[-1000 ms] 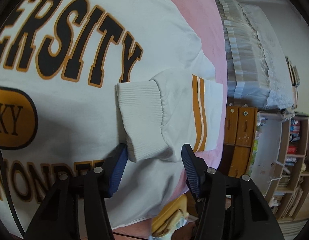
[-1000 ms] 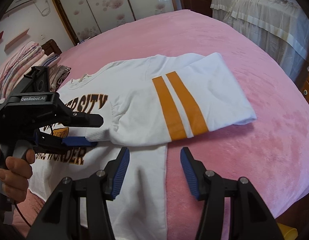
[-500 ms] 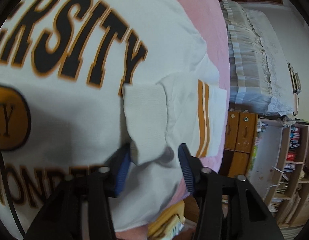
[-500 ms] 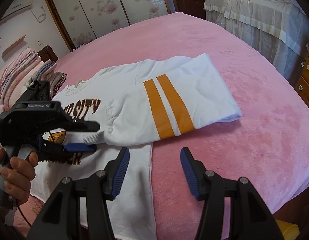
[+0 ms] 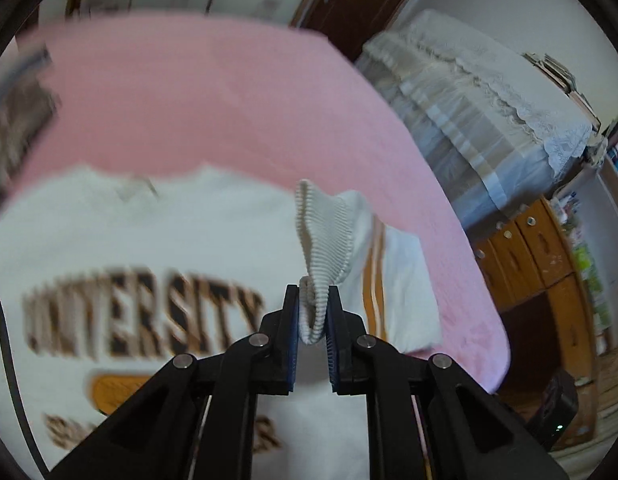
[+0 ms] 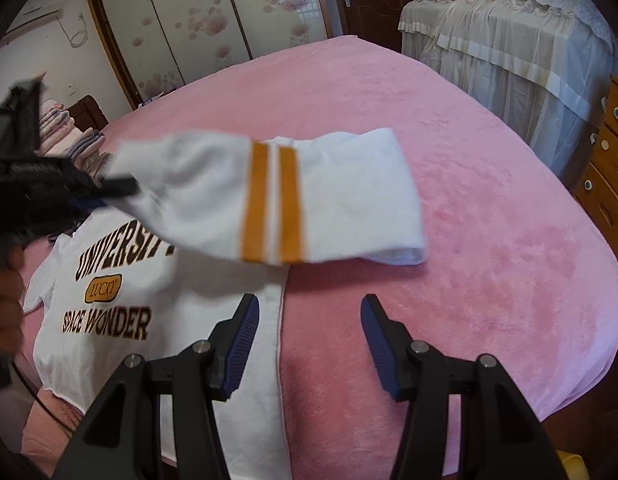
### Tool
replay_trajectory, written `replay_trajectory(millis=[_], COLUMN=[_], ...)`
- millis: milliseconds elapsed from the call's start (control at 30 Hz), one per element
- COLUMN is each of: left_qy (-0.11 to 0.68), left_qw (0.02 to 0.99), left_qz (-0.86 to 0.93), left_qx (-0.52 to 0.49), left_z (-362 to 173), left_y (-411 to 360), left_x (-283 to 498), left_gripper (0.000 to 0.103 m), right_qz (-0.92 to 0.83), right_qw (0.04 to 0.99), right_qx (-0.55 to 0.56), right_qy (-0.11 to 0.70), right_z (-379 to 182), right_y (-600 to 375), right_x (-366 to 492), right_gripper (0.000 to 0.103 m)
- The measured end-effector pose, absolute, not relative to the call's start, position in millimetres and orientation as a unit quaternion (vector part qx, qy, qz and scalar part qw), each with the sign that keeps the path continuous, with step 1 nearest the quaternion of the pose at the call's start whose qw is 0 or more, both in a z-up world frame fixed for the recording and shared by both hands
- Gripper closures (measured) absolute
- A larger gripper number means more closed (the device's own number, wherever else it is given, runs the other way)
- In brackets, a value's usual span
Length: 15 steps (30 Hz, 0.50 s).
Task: Fold small clothes
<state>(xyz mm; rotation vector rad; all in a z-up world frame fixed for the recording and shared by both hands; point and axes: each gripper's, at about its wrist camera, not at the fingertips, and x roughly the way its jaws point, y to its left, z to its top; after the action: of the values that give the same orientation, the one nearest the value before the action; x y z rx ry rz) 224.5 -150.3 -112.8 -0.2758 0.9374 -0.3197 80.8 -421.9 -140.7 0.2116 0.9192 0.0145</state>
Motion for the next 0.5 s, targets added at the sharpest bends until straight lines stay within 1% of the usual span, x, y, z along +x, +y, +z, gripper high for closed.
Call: replay_trajectory(millis=[100, 200, 333, 500], left_qy=[0.417, 0.412, 0.418, 0.451], left_qw=[0.895, 0.903, 0.902, 0.883], left_qz=[-0.113, -0.067, -0.013, 0.027], left_qx=[-0.111, -0.102, -0.107, -0.127], left_z=[-88, -84, -99, -140], left_y=[-115, -75, -24, 29], left_x=[229, 233, 234, 238], left_gripper=[0.094, 0.094, 0.094, 0.094], right_qz=[0.004, 0.004, 0.009, 0.022], right_qw=[0.894, 0.892, 0.890, 0.881], right_qx=[0.089, 0.080, 0.069, 0.060], right_qy=[0.440, 0.445, 0.450, 0.468], right_z=[-136, -138, -143, -157], right_y=[-419, -414, -406, -396], right_x=[87, 97, 113, 137], right_gripper=[0.050, 0.050, 0.050, 0.050])
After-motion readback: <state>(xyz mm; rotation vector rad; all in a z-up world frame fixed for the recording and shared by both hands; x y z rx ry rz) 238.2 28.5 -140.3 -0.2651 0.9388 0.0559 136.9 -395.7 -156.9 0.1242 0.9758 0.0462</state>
